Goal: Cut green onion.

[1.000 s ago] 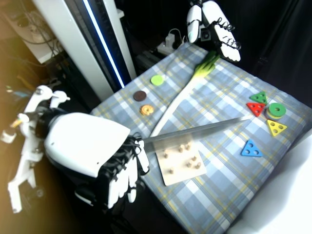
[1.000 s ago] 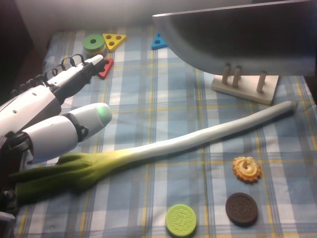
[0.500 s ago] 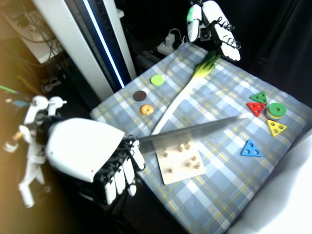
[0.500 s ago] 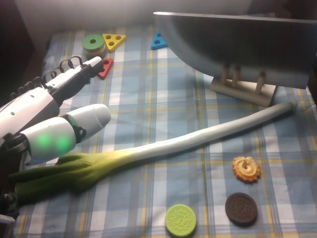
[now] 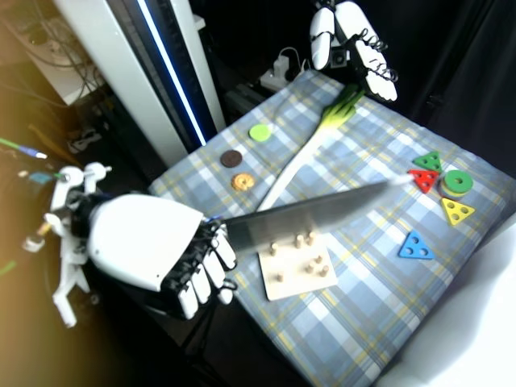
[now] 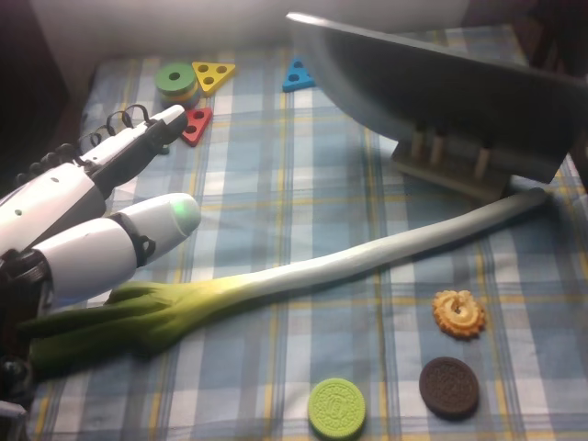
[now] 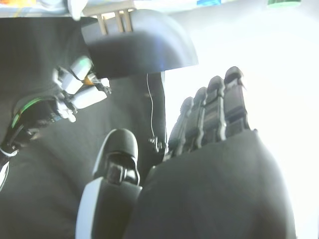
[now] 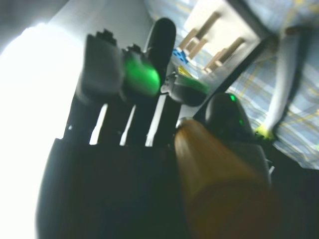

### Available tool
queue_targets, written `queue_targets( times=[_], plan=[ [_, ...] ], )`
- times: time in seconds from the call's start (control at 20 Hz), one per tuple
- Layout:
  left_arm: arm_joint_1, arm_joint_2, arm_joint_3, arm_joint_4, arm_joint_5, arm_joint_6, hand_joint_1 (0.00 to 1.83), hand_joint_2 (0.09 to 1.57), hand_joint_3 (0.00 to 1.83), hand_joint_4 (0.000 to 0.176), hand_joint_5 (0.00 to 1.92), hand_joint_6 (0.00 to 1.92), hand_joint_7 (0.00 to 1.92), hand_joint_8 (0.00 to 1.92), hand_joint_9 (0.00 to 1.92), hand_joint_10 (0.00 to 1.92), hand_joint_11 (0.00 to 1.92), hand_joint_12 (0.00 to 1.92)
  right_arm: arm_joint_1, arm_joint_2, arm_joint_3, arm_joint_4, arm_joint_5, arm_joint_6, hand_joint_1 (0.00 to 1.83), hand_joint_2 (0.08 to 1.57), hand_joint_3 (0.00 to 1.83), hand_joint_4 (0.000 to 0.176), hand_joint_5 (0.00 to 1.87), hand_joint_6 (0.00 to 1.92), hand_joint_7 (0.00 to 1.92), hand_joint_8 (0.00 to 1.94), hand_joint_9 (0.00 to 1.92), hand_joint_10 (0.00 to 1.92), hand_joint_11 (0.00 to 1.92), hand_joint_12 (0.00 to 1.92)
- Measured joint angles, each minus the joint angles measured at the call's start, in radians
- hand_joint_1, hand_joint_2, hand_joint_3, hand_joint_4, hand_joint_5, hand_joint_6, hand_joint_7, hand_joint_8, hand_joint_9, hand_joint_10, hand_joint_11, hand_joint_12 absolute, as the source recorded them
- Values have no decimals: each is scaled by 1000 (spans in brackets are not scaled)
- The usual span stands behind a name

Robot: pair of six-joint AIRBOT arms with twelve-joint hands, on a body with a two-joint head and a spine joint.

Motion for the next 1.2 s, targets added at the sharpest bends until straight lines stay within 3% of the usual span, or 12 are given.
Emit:
queue_targets(
  times=[0.05, 0.1, 0.15, 0.2, 0.25, 0.3, 0.4, 0.65, 0.8, 1.0, 1.15, 1.2],
  plan=[
    [0, 0, 0, 1, -2, 0, 0, 1376, 3, 0, 0, 0, 0, 0, 0, 0, 0, 0, -33, 2, 0, 43, 31, -4, 586, 1159, 0, 13, 343, 499, 513, 627, 420, 729, 75, 1019],
    [0, 2, -2, 3, -7, 0, 0, 1382, 6, 0, 0, 0, 0, 0, 0, 0, 0, 0, -62, 2, 3, 75, 53, -4, 567, 1122, 0, 11, 295, 185, 470, 242, 380, 296, 14, 487],
    [0, 2, -2, 2, -14, 0, 0, 1381, 5, 0, 0, 0, 0, 0, 0, 0, 0, 0, -76, 2, 3, 91, 64, -5, 551, 1094, 0, 25, 239, 50, 387, 67, 346, 99, 55, 385],
    [0, 3, -2, 2, -19, 0, 0, 1379, 4, 0, 0, 0, 0, 0, 0, 0, 0, 0, -80, 2, 4, 92, 69, -5, 499, 1070, 0, 51, 196, 10, 332, 14, 302, 38, 42, 356],
    [0, 3, -2, 0, -23, -1, 0, 1380, 4, 0, 0, 0, 0, 0, 0, 0, 0, 0, -79, 2, 4, 92, 87, -5, 561, 1009, 4, 120, 129, 1, 258, 2, 250, 7, 69, 240],
    [0, 3, -2, 0, -24, 0, 0, 1384, 6, 0, 0, 0, 0, 0, 0, 0, 0, 0, -79, 2, 4, 93, 109, -5, 595, 986, 1, 148, 61, 0, 207, 0, 209, 1, 111, 134],
    [0, 3, -2, -1, -23, -1, 0, 1379, 3, 0, 0, 0, 0, 0, 0, 0, 0, 0, -79, 7, -3, 93, 146, -3, 611, 960, 0, 171, 7, 0, 157, 0, 162, 0, 77, 77],
    [4, 28, -2, -12, -94, -3, 0, 1390, 6, 0, 0, 0, 0, 0, 0, 0, 0, 0, -87, 70, -63, 121, 311, 7, 632, 921, 0, 176, 0, 0, 17, 0, 17, 0, 0, 0],
    [4, 63, 2, -3, -166, -57, 0, 1413, 3, 0, 7, 1, 37, 3, 66, 7, 0, 0, -119, 96, -97, 146, 446, 8, 544, 905, 0, 176, 0, 0, 40, 6, 71, 18, 3, 1],
    [31, 85, 75, 57, -306, -354, 1, 1343, 0, 0, 0, 0, 0, 0, 0, 0, 0, 0, -279, 98, -161, 169, 637, 20, 493, 861, 0, 176, 0, 0, 82, 15, 92, 15, 87, 35],
    [50, 86, 114, 42, -430, -517, 318, 1268, 0, 0, 0, 0, 0, 0, 0, 0, 0, 0, -422, 99, -198, 246, 813, 55, 344, 975, 16, 174, 0, 0, 104, 2, 124, 5, 125, 42],
    [55, 88, 115, 47, -463, -531, 395, 1203, 0, 0, 20, 1, 0, 0, 0, 0, 0, 0, -453, 102, -201, 269, 867, 71, 470, 1016, 25, 176, 33, 11, 90, 0, 82, 2, 41, 10]
  ],
)
